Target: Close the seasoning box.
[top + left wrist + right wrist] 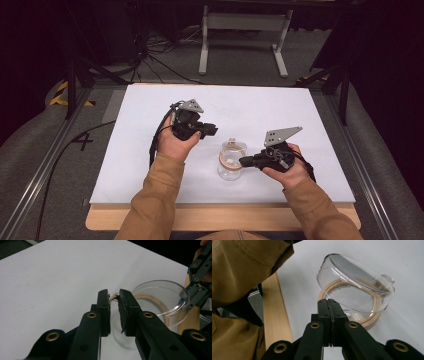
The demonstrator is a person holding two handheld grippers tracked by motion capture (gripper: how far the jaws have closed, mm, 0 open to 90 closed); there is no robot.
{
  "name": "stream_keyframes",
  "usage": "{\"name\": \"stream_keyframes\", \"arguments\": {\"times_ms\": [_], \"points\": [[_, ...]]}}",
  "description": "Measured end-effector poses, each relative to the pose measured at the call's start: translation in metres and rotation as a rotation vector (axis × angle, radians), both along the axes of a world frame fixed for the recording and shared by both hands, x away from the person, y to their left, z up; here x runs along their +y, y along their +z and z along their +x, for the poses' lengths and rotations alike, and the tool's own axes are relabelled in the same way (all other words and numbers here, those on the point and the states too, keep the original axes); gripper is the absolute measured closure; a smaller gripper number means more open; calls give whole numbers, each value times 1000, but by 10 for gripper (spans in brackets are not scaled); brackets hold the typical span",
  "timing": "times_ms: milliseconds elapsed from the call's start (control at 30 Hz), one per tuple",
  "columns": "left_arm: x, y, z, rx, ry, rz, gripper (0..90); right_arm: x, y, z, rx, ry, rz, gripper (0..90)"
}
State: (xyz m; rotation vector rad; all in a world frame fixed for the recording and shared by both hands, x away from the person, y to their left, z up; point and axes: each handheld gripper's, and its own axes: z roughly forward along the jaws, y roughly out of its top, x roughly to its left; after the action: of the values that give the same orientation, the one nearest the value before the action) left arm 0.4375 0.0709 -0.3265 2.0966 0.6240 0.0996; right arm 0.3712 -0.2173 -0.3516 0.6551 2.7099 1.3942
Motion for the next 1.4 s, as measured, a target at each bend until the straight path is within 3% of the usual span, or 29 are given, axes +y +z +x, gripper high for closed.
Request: {"name": "stream_keyframes", "arguments": {"times_ms": [600,867,1233,1400], "points": [[1,-2,3,30,-18,35,784,1,-6,0,43,28,-83,893],[0,-4,4,35,-20,29,785,1,-10,0,67,30,-113,893],[3,-3,3,35,-11,24,761,-5,-3,-1,47,20,-96,876],[12,-4,-1,31,6,34,727,-15,11,2,4,-14,-70,822]]}}
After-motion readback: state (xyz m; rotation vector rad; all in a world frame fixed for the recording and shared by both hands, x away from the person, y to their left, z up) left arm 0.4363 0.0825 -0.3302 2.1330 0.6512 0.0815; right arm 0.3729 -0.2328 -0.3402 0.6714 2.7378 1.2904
